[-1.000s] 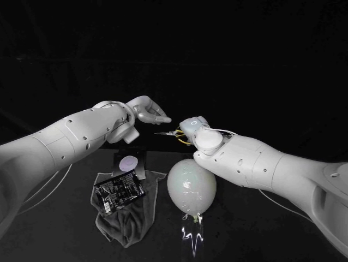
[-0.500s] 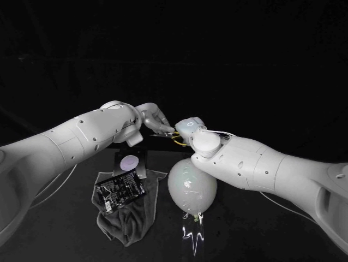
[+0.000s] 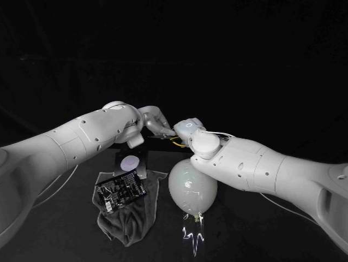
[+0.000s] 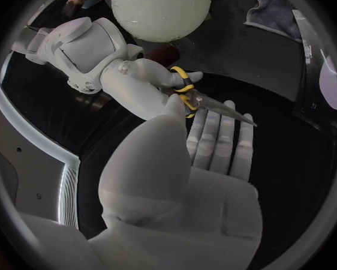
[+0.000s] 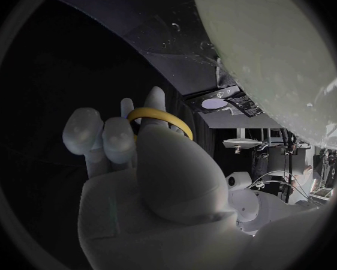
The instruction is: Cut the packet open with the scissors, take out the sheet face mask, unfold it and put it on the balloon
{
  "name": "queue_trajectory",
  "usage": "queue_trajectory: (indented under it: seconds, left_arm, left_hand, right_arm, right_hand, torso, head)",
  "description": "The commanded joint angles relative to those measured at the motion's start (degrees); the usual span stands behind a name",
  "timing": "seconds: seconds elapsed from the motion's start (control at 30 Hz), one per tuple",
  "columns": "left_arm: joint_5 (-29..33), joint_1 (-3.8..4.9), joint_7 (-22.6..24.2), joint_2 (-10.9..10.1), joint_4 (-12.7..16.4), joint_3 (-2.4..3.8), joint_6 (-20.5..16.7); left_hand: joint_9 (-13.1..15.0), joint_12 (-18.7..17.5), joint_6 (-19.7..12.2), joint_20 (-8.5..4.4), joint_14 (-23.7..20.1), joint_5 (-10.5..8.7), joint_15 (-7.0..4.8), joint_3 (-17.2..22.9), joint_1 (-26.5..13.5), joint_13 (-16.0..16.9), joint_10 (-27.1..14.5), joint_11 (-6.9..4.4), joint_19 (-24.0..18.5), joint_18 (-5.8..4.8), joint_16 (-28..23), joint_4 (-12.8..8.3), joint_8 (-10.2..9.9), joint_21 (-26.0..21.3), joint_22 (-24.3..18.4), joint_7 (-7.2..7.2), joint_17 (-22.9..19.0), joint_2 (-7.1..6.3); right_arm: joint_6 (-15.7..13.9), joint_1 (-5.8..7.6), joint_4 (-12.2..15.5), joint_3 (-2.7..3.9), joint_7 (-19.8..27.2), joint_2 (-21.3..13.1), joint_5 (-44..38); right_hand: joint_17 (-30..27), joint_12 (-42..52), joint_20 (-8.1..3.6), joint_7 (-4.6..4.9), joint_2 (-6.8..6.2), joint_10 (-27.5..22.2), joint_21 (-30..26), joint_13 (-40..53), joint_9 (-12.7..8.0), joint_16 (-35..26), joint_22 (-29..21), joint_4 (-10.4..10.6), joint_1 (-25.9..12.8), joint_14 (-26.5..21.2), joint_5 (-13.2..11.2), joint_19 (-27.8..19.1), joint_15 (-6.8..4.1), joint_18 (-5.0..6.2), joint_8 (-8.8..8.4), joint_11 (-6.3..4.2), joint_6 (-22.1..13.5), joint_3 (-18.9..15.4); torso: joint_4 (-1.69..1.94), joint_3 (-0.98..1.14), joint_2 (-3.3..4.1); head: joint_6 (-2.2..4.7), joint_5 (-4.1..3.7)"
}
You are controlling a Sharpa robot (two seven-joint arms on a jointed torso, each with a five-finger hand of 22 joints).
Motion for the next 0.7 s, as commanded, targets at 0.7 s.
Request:
queue_trajectory:
  seconds: [0.7]
  left_arm:
    - [1.59,0.10,-1.97,-0.67,1.00,-0.08,5.61]
  left_hand:
    - [-0.45,-0.47,2.84,-0.01,3.30,-0.09,-1.38,3.31,3.66,-0.18,4.13,-1.38,2.60,2.40,1.51,0.45,0.22,1.90,0.71,-1.02,1.16,1.60]
  right_arm:
    - [-2.87,0.06,1.79,0.03,-0.26,-0.72,-2.74]
  right_hand:
    - [0.58,0.40,0.04,-0.15,-0.34,1.50,0.99,-0.83,-0.30,0.64,6.57,1.04,-0.33,0.46,-0.13,1.08,0.15,0.09,0.40,-0.35,0.86,-0.96]
  torso:
    - [0.06,0.03,-0.01]
  head:
    - [-0.31,0.05]
